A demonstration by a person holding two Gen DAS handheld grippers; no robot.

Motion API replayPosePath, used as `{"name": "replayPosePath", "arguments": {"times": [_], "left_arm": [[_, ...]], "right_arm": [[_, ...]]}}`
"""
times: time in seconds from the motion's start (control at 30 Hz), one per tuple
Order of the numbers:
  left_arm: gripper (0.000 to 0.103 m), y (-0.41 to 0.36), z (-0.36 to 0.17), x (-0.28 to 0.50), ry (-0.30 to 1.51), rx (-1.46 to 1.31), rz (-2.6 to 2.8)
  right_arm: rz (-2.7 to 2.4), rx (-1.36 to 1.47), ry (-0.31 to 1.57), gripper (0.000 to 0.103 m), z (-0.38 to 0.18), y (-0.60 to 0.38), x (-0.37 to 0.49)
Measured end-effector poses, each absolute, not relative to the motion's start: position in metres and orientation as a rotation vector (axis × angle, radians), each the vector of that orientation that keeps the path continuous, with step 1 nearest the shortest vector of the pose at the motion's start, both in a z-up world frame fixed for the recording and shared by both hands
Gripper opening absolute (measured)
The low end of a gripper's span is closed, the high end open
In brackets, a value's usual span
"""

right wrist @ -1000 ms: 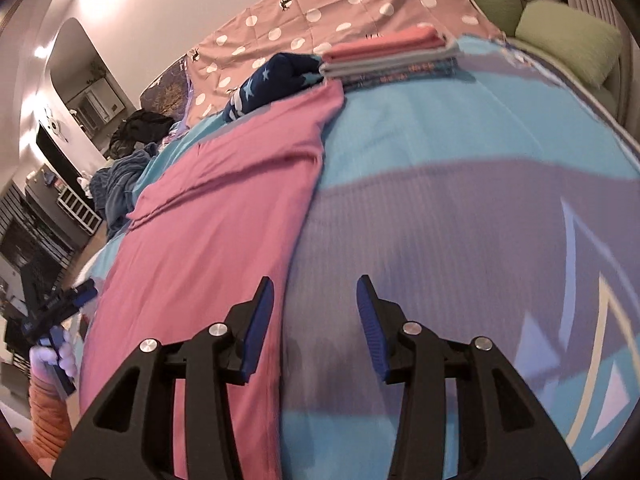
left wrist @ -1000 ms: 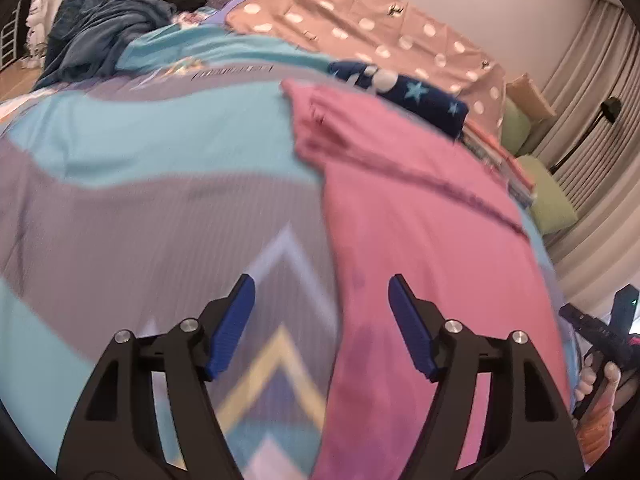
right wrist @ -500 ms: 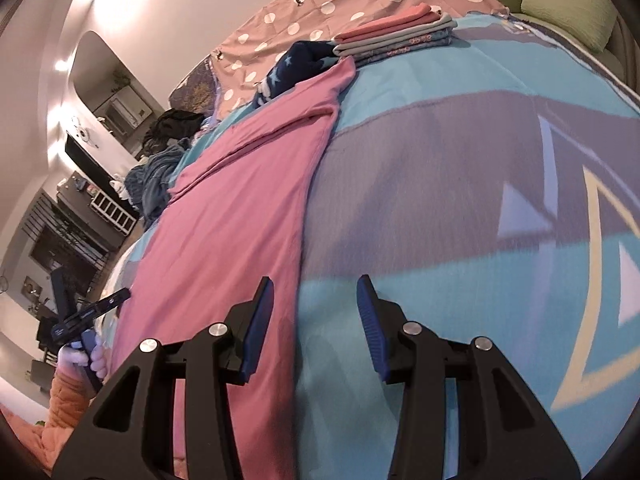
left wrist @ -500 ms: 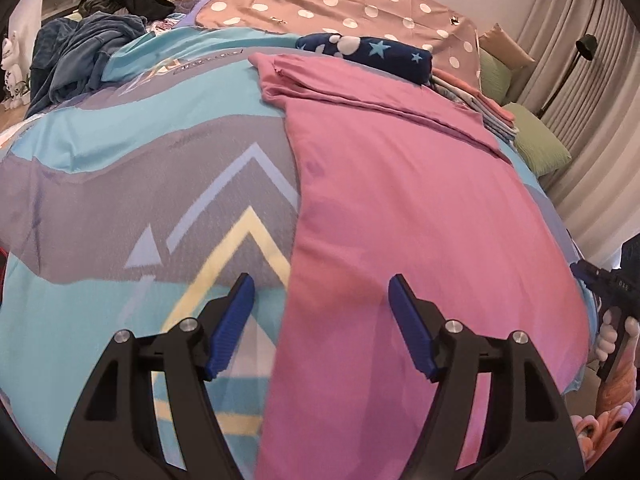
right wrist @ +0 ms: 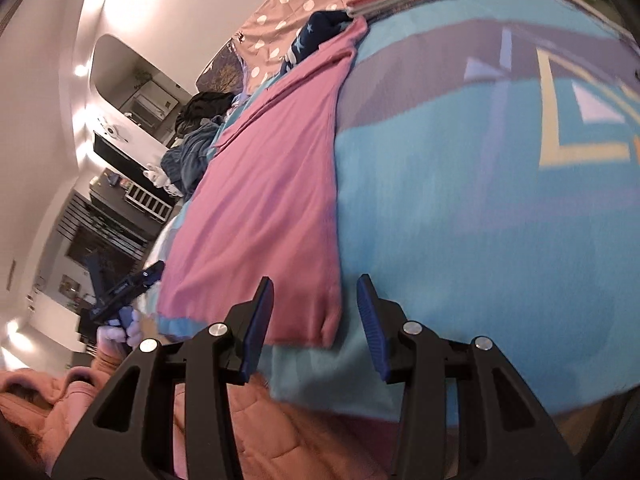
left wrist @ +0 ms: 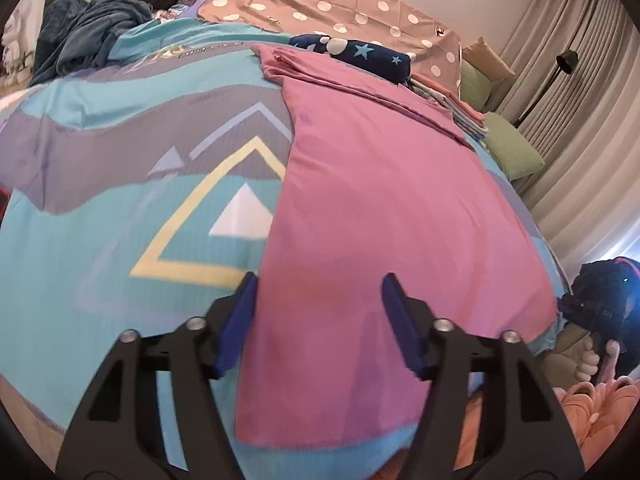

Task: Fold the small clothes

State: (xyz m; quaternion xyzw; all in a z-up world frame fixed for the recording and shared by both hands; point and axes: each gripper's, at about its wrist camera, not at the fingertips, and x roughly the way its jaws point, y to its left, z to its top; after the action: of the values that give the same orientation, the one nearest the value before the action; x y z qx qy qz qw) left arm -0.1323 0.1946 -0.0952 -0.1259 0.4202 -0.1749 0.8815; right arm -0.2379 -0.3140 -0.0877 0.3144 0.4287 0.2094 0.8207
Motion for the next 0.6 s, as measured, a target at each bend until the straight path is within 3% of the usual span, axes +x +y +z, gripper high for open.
{"name": "replayPosePath", "arguments": {"times": [0.23,0.4,0.43,0.47,0.5,0.53,0.6], "left_arm": [[0.053,0.202,-0.097,-0.159,0.906,-0.267,-0.427],[0.055,0.205,-0.104,-0.152,0.906,-0.299,-0.458],[0.055,0.208,-0.104,-0.151,0.905,-0.325,-0.468],[0.054,0.211,-0.104,-0.151,0.903,-0.343,-0.473],[0.052,0.213,-0.105,-0.152,0.898,-0.363,-0.478],[0.047,0.216,-0.105,-0.152,0.897,-0.373,-0.473],[0.005,0.222,-0.107,-0.152,0.909,-0.422,-0.459]], "right_arm": [[0.485,0.622,0.946,0.044,-0.086,-0.301,-0.236],[0.59,0.749,0.959,0.044,-0.099,-0.294,-0.211],[0.59,0.758,0.954,0.037,-0.098,-0.295,-0.211],[0.589,0.767,0.949,0.017,-0.096,-0.297,-0.211],[0.601,0.79,0.943,0.009,-0.095,-0.298,-0.214],[0.612,0.812,0.93,0.006,-0.094,-0.301,-0.216],[0.64,0.861,0.873,0.004,-0.084,-0.306,-0.218]]}}
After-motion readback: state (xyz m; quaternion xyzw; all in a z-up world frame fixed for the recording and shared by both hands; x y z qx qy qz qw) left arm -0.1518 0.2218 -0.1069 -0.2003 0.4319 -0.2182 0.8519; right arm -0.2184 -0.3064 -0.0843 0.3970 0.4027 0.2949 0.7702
